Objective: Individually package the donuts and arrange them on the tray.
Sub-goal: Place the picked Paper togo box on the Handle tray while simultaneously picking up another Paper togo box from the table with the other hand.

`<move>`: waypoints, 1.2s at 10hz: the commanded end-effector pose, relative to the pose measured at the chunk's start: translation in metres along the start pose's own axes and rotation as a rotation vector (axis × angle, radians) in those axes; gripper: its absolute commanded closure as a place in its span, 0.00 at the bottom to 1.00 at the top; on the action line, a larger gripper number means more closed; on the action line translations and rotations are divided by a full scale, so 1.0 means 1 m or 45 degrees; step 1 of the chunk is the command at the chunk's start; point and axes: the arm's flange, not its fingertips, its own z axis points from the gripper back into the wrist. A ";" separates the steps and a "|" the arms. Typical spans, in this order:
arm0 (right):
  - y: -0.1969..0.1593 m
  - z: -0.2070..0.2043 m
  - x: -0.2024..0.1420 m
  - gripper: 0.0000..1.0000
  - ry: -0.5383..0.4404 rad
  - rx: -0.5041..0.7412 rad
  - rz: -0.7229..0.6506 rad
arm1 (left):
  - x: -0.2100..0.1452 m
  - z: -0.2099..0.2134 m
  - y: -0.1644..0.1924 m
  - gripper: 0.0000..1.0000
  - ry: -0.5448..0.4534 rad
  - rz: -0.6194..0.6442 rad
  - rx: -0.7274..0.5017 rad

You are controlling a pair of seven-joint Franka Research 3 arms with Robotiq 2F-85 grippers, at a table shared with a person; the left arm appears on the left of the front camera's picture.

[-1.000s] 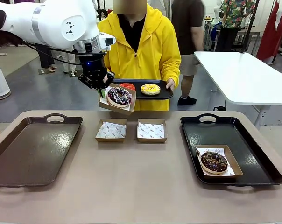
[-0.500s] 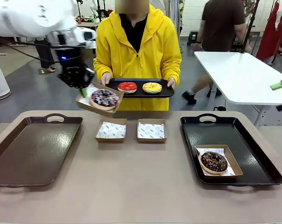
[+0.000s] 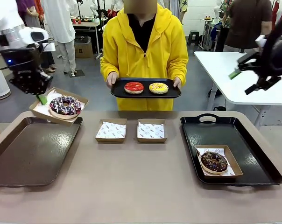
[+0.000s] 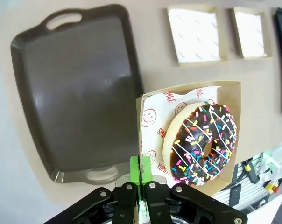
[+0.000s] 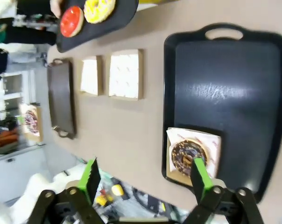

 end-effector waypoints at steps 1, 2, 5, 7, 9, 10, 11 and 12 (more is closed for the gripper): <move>0.025 -0.026 0.011 0.00 0.038 -0.141 -0.002 | -0.015 -0.012 0.021 0.99 -0.015 0.008 0.008; 0.041 -0.044 0.014 0.00 0.055 -0.181 0.030 | -0.018 -0.019 0.035 0.99 0.011 0.026 -0.003; 0.058 -0.069 0.009 0.00 0.071 -0.170 0.089 | -0.021 -0.040 0.058 0.99 0.048 0.027 0.062; 0.063 -0.074 0.008 0.00 0.087 -0.163 0.098 | -0.015 -0.044 0.052 0.99 0.032 0.042 0.088; 0.063 -0.074 0.008 0.00 0.087 -0.163 0.098 | -0.021 -0.041 0.055 0.99 0.074 0.059 0.039; 0.063 -0.074 0.008 0.00 0.087 -0.163 0.098 | -0.021 -0.041 0.055 0.99 0.074 0.059 0.039; 0.063 -0.074 0.008 0.00 0.087 -0.163 0.098 | -0.021 -0.041 0.055 0.99 0.074 0.059 0.039; 0.063 -0.074 0.008 0.00 0.087 -0.163 0.098 | -0.021 -0.041 0.055 0.99 0.074 0.059 0.039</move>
